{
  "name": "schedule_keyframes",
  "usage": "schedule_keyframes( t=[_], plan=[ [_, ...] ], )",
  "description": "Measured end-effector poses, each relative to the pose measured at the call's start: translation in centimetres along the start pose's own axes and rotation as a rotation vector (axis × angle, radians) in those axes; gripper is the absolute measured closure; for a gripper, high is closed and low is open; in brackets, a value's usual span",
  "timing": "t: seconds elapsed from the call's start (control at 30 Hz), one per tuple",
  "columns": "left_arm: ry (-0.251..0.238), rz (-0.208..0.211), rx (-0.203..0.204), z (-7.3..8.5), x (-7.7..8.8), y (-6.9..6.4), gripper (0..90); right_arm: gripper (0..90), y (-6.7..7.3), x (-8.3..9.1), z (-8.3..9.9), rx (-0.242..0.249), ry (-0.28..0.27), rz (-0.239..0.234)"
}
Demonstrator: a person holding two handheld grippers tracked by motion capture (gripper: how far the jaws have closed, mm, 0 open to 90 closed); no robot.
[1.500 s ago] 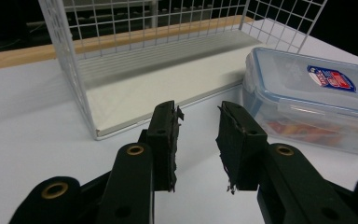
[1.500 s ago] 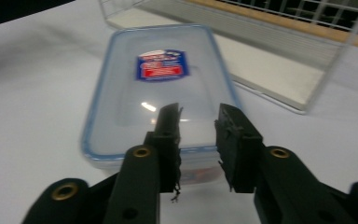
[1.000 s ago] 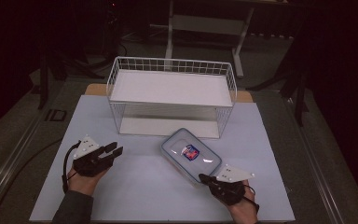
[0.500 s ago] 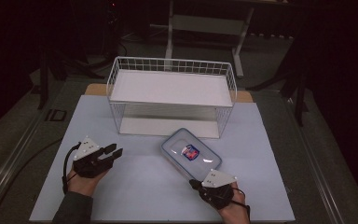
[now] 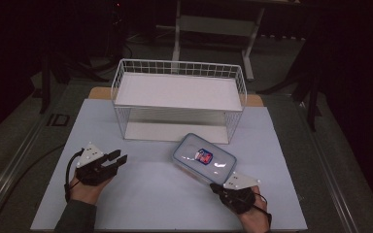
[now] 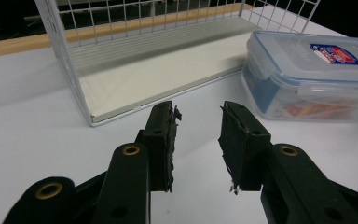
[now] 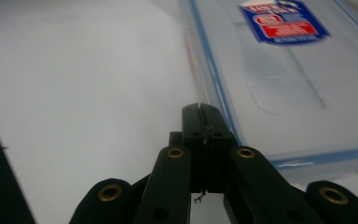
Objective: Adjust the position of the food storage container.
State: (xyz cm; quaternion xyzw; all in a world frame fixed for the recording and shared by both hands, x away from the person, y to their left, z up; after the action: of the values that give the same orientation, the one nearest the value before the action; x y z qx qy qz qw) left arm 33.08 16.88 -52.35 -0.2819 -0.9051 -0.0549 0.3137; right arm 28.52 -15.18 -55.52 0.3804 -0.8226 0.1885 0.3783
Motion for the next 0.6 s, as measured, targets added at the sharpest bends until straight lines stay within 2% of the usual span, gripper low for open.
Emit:
schedule_keyframes(
  t=[0.37, 0.47, 0.53, 0.6],
  plan=[
    [0.008, 0.0, -0.006, 0.1, -0.3, -0.2, 64.1, 89.7, -5.0, 0.9, 1.1, -0.139, -0.002, 0.09],
    [0.009, 0.001, -0.004, 0.1, -0.3, -0.1, 64.1, 89.7, -6.8, 0.9, 1.1, -0.211, -0.016, 0.113],
    [0.008, 0.001, -0.002, 0.1, -0.3, -0.1, 64.1, 89.7, -7.5, 0.9, 1.1, -0.242, -0.019, 0.122],
    [0.007, 0.002, 0.001, 0.1, -0.3, -0.1, 64.1, 89.7, -7.7, 0.9, 1.1, -0.248, -0.023, 0.11]
  ],
)
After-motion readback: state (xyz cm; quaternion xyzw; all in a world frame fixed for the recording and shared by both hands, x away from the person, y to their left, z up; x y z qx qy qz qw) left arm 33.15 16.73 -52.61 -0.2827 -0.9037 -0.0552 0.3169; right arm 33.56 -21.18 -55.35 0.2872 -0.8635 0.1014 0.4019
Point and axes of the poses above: each handheld gripper's, and its own axes: x roughly backward along the jaws, z roughly out of its underside, y roughly to its left, the point moved 10 cm from there along -x, roughly forward along the jaws, and after that the axes turned 10 degrees about y, right-handed, at the moved point
